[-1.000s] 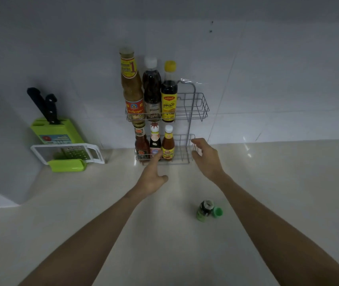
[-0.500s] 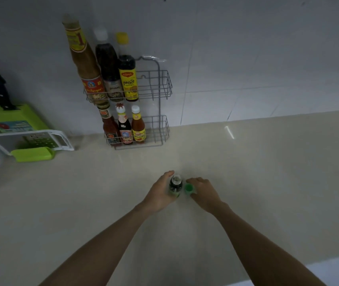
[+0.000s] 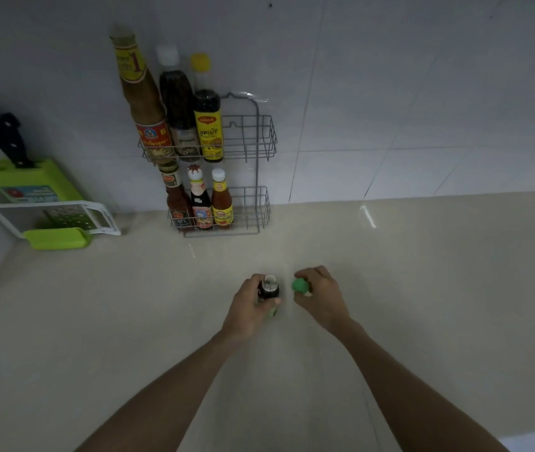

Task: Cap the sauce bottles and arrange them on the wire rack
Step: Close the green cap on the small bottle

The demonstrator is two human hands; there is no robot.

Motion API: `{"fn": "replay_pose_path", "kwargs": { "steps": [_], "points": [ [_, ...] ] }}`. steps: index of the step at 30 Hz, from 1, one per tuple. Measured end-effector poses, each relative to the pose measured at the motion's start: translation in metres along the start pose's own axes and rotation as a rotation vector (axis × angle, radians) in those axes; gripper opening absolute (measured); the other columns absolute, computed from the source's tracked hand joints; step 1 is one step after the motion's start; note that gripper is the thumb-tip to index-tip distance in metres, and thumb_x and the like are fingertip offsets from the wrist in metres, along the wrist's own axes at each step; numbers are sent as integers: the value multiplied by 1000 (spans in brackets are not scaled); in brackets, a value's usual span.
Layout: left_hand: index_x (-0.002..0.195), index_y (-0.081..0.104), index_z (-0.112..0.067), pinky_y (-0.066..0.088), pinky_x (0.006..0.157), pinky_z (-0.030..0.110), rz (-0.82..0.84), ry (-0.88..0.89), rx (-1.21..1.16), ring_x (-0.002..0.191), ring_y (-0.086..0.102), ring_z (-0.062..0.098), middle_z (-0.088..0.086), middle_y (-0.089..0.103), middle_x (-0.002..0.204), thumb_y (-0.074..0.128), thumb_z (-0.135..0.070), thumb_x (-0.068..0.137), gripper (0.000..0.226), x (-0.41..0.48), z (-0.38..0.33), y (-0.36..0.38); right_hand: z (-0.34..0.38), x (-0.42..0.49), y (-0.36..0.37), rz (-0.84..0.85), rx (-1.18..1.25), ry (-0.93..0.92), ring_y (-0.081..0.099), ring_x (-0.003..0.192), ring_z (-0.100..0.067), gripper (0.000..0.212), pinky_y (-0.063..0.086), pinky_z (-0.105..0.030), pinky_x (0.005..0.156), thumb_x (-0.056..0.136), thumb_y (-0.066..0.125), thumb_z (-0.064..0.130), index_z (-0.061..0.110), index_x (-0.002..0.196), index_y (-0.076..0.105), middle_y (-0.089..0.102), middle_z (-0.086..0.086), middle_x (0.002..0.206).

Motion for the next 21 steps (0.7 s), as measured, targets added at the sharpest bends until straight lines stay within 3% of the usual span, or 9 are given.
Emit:
{"fn": "replay_pose_path", "kwargs": {
  "steps": [2, 6, 9, 13, 18, 21],
  "points": [
    [104, 60, -24, 47, 84, 24, -56, 35, -32, 98, 61, 18, 4, 61, 107, 72, -25, 72, 35, -4, -6, -14, 28, 6, -18, -6, 71, -103, 61, 83, -19, 41, 52, -22, 75, 68, 75, 1, 9, 108, 68, 57, -6, 101],
    [96, 65, -22, 52, 78, 25, -182, 86, -61, 89, 64, 16, 2, 63, 101, 81, -20, 68, 33, -11, -24, -46, 94, 13, -51, 106, 183, -252, 64, 85, -17, 33, 58, -23, 73, 73, 74, 0, 11, 101, 64, 61, -1, 100],
    [95, 67, -23, 53, 78, 25, -202, 129, -59, 87, 64, 15, 2, 62, 97, 83, -19, 66, 33, -17, -37, -64, 140, 16, -59, 277, 34, -449, 64, 92, -13, 31, 57, -21, 78, 77, 74, 4, 11, 106, 67, 63, -3, 106],
    [99, 69, -19, 48, 72, 11, -187, 170, -75, 85, 63, 9, 3, 62, 96, 83, -19, 67, 34, -21, -50, -80, 186, 22, -59, 425, -208, -629, 61, 98, -14, 33, 53, -23, 85, 79, 74, 5, 11, 111, 70, 67, -4, 109],
    [98, 69, -26, 48, 75, 16, -137, 189, -115, 85, 64, 10, -2, 69, 98, 82, -28, 68, 33, -27, -59, -99, 222, 31, -62, 537, -296, -606, 59, 97, -8, 36, 50, -22, 86, 77, 74, 3, 13, 112, 71, 70, -3, 112],
    [95, 69, -30, 49, 75, 22, -101, 182, -135, 78, 63, 7, -5, 71, 89, 80, -36, 65, 32, -32, -60, -105, 234, 32, -60, 577, -367, -575, 57, 93, -8, 35, 50, -26, 85, 77, 77, 13, 16, 112, 71, 69, 0, 110]
  ]
}}
Point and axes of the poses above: each hand's wrist, its own x-axis towards the middle knuckle, its own y-axis out of the palm, z = x × y, the point moved 5 cm from there along x, towards the middle knuckle
